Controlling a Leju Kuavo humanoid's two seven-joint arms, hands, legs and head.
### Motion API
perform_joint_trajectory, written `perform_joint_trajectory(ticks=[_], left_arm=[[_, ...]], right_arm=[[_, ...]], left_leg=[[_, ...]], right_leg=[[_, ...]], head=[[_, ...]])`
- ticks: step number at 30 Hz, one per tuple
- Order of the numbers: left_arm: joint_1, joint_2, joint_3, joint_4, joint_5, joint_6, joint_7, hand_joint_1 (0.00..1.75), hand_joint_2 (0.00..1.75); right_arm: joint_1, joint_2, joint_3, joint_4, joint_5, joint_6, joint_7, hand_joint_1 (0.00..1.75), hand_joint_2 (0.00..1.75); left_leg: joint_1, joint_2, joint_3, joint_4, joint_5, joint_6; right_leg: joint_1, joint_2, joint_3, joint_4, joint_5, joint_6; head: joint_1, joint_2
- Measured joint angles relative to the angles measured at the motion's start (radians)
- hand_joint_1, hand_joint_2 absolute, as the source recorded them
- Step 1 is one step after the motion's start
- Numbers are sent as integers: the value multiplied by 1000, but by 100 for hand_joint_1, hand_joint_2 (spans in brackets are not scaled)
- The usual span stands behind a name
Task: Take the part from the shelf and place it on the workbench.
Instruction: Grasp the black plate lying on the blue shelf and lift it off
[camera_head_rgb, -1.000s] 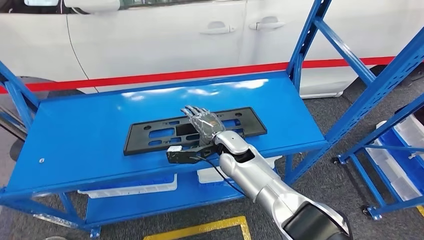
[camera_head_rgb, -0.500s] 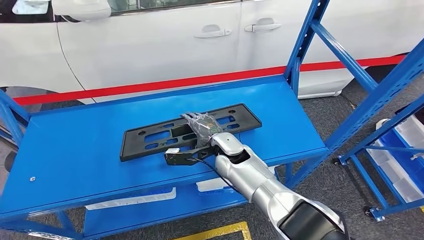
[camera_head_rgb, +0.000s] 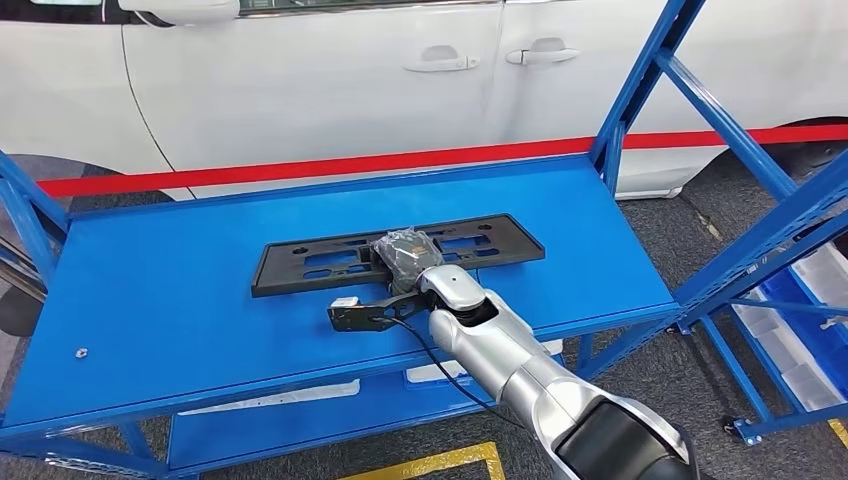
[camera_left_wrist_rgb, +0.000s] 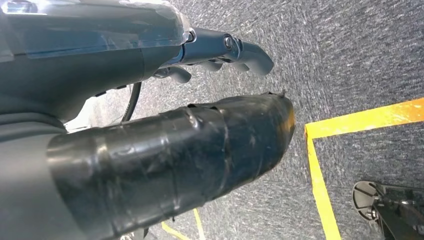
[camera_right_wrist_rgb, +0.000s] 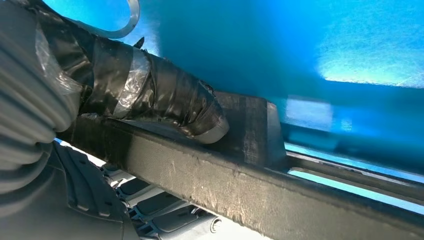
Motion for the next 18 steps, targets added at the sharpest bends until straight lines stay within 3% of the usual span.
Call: perform_joint_trajectory(ticks=[4, 8, 18], left_arm=[[0, 0, 0, 0, 4, 0, 0, 0, 0], [0, 0, 3, 0, 17, -6, -4, 0, 175], [2, -1, 35, 0, 49, -4, -34, 0, 175]], right_arm=[[0, 0, 0, 0, 1, 4, -1, 175, 175], [1, 0, 0, -1, 1, 10, -1, 175, 175], [20, -38, -5, -89, -31, -36, -52, 175, 175]], left_leg=[[-2, 0, 3, 0, -1, 1], [-1, 0, 4, 1, -1, 1], [0, 1, 4, 0, 0, 0]], right_leg=[[0, -2, 2, 0, 0, 6], [-2, -2, 2, 0, -1, 35], [2, -2, -2, 9, -3, 40]], head=[[0, 0], [0, 0], [0, 0]])
